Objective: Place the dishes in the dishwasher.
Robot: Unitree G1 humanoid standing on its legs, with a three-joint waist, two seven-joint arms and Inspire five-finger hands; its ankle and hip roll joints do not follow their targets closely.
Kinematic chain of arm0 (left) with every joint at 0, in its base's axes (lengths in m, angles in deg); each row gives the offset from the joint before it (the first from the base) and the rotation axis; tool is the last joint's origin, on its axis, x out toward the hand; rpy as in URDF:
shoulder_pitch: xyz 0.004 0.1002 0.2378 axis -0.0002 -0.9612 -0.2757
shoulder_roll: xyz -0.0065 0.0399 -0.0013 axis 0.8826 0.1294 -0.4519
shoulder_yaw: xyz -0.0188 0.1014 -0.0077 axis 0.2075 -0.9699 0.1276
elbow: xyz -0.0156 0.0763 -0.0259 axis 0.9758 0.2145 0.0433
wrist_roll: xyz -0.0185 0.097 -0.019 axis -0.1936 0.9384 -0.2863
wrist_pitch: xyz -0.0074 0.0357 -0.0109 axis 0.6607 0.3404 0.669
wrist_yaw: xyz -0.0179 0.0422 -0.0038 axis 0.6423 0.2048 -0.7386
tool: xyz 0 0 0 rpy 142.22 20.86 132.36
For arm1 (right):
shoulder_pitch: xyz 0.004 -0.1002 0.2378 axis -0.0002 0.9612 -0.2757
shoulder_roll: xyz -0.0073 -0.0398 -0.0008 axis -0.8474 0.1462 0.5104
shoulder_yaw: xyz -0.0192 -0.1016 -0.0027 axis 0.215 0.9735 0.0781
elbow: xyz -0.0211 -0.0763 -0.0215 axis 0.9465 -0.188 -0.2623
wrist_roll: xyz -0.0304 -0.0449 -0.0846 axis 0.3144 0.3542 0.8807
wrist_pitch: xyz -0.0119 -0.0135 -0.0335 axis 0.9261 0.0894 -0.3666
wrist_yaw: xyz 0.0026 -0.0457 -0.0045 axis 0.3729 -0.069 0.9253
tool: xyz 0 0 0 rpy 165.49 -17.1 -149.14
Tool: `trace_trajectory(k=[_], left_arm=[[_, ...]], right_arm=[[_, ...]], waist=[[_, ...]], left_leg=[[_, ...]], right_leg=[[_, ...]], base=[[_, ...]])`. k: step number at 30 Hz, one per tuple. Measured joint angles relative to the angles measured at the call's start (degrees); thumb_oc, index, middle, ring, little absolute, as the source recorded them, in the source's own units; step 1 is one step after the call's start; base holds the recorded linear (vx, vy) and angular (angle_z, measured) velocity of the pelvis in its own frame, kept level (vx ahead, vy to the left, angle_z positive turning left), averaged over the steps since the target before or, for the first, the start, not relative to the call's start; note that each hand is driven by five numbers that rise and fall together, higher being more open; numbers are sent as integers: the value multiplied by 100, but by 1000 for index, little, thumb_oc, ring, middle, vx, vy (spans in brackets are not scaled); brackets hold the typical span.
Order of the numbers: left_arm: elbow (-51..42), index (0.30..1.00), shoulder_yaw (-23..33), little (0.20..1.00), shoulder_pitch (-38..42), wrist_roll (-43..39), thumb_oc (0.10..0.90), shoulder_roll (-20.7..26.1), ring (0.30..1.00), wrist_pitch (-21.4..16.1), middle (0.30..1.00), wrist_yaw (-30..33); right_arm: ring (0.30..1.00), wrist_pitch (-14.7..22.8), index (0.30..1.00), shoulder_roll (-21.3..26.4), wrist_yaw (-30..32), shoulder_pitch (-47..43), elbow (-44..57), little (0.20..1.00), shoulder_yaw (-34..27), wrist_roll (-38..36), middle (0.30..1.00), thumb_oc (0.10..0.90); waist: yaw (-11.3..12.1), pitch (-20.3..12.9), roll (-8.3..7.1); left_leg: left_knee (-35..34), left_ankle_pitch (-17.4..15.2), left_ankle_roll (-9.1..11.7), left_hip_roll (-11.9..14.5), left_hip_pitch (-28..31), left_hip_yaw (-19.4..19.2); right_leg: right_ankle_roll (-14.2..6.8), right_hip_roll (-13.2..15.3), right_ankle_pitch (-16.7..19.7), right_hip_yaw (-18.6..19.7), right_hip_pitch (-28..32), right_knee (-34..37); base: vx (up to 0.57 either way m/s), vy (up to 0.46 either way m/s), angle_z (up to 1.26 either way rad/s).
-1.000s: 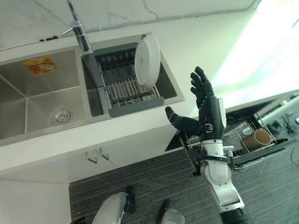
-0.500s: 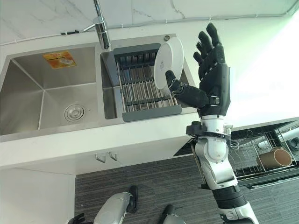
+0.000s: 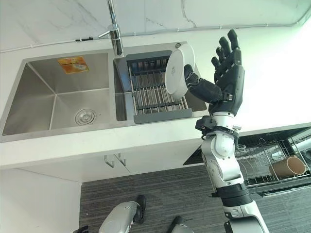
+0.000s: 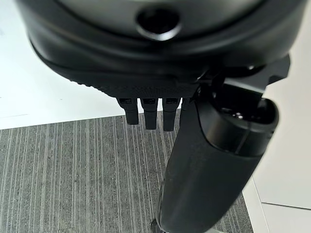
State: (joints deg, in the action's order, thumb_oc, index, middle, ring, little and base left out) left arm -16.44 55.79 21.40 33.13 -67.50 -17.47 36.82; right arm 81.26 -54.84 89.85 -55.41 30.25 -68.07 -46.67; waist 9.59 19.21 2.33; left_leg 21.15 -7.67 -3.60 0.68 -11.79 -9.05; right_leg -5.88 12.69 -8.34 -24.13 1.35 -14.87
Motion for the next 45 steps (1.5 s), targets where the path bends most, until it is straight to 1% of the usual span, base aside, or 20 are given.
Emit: trace_trajectory(k=[1, 3, 4, 7, 11, 14, 15, 18, 27, 29, 30, 32, 39, 42, 45], left_arm=[[-1, 900, -4, 900, 0, 0, 800, 0, 900, -1, 900, 0], [-27, 900, -4, 900, 16, -10, 800, 11, 900, 49, 900, -5], [-46, 900, -3, 900, 25, -9, 800, 11, 900, 54, 900, -7], [-72, 900, -45, 900, 31, -9, 800, 12, 900, 53, 900, -14], [-61, 900, -199, 900, 26, -9, 800, 12, 900, 94, 900, -16], [-65, 900, -208, 900, 61, -8, 800, 21, 900, 101, 900, -20], [-61, 900, -208, 900, 61, -8, 800, 25, 900, 117, 900, -20], [-49, 900, -241, 900, 62, -7, 800, 33, 900, 123, 900, -19], [-75, 900, -240, 900, 91, -4, 800, 46, 900, 126, 900, -19], [-75, 900, -241, 900, 98, -4, 800, 48, 900, 124, 900, -17], [-76, 900, -241, 900, 124, -4, 800, 51, 900, 123, 900, -8], [-65, 900, -241, 900, 124, -4, 800, 54, 900, 151, 900, 5], [-74, 900, -254, 900, 153, -5, 800, 127, 900, 216, 900, 35], [-77, 900, -336, 900, 172, -6, 800, 216, 900, 214, 900, 37], [-76, 900, -395, 900, 190, -5, 800, 256, 900, 224, 900, 37]], right_arm=[[900, -43, 900, -1, -2, 1, -49, 900, 0, -40, 900, 800], [900, -172, 900, -82, -115, -139, -390, 900, 5, -499, 900, 800], [900, -268, 900, -112, -96, -161, -536, 900, -1, -614, 900, 800], [900, -485, 900, -124, -19, -162, -710, 900, 3, -719, 900, 800], [900, -545, 900, -123, 34, -304, -775, 900, 4, -718, 900, 800], [900, -619, 900, -81, 58, -590, -1132, 900, -45, -731, 900, 800], [900, -656, 900, -80, 24, -653, -1144, 900, -44, -922, 900, 800], [900, -718, 900, -80, -26, -653, -1145, 900, -40, -1149, 900, 800], [900, -1053, 900, -91, -117, -680, -1170, 900, 16, -1156, 900, 800], [900, -1072, 900, -91, -133, -709, -1203, 900, 17, -1156, 900, 800], [900, -1144, 900, -90, -170, -874, -1421, 900, 29, -1156, 900, 800], [900, -1240, 900, -80, -167, -1044, -1595, 900, 27, -1149, 900, 800], [900, -1291, 900, -2, -151, -1441, -2097, 900, 35, -1148, 900, 800], [900, -1321, 900, 36, -106, -1732, -2401, 900, 30, -1147, 900, 800], [900, -1336, 900, 130, -62, -1861, -2459, 900, 29, -1146, 900, 800]], waist=[[0, 0, 0], [2, 0, 1], [6, -1, 5], [23, 4, 16], [44, 13, 44], [32, 32, 86], [61, 41, 102], [139, 49, 109], [168, 112, 86], [169, 139, 86], [170, 222, 79], [179, 235, 73], [325, 238, 74], [336, 343, 86], [370, 421, 122]], left_leg=[[-8, 23, -21, -1, 0, 2], [-17, 61, -37, -2, -1, 11], [-38, 78, -34, -5, 0, 14], [-59, 111, -34, -16, -12, 47], [-60, 125, -36, -33, -12, 89], [-64, 122, -2, -62, 2, 165], [-68, 112, 15, -68, 0, 175], [-67, 117, 7, -81, -4, 184], [-108, 163, -47, -103, -11, 207], [-112, 170, -48, -103, -9, 211], [-128, 188, -47, -103, -11, 226], [-151, 200, -44, -105, -8, 234], [-158, 239, -56, -142, -9, 292], [-178, 274, -53, -169, -11, 324], [-236, 316, -55, -186, -11, 347]], right_leg=[[-1, 0, 0, -2, -2, 0], [1, -3, -1, -13, -2, -2], [1, -3, -1, -20, -3, -2], [0, -5, -1, -65, 2, 4], [-3, -4, -3, -106, 32, 5], [-1, 10, -12, -201, 100, 8], [-1, 15, -13, -214, 103, 8], [0, 20, -13, -217, 102, 10], [0, 25, -13, -247, 106, 43], [0, 23, -13, -254, 109, 44], [0, 20, -13, -274, 110, 43], [0, 16, -13, -288, 113, 57], [-2, 16, -13, -320, 123, 73], [0, 18, -14, -350, 131, 69], [-3, 46, -10, -382, 129, 66]], base=[[0, 0, 0], [1, -2, 2], [6, -4, 5], [14, -2, 7], [20, -2, 6], [34, -14, 15], [22, -24, 7], [2, -5, 1], [0, 0, 0], [4, -4, 2], [16, -5, 5], [14, 0, 2], [-4, 3, 1], [-20, 15, 7], [12, 4, 7]])
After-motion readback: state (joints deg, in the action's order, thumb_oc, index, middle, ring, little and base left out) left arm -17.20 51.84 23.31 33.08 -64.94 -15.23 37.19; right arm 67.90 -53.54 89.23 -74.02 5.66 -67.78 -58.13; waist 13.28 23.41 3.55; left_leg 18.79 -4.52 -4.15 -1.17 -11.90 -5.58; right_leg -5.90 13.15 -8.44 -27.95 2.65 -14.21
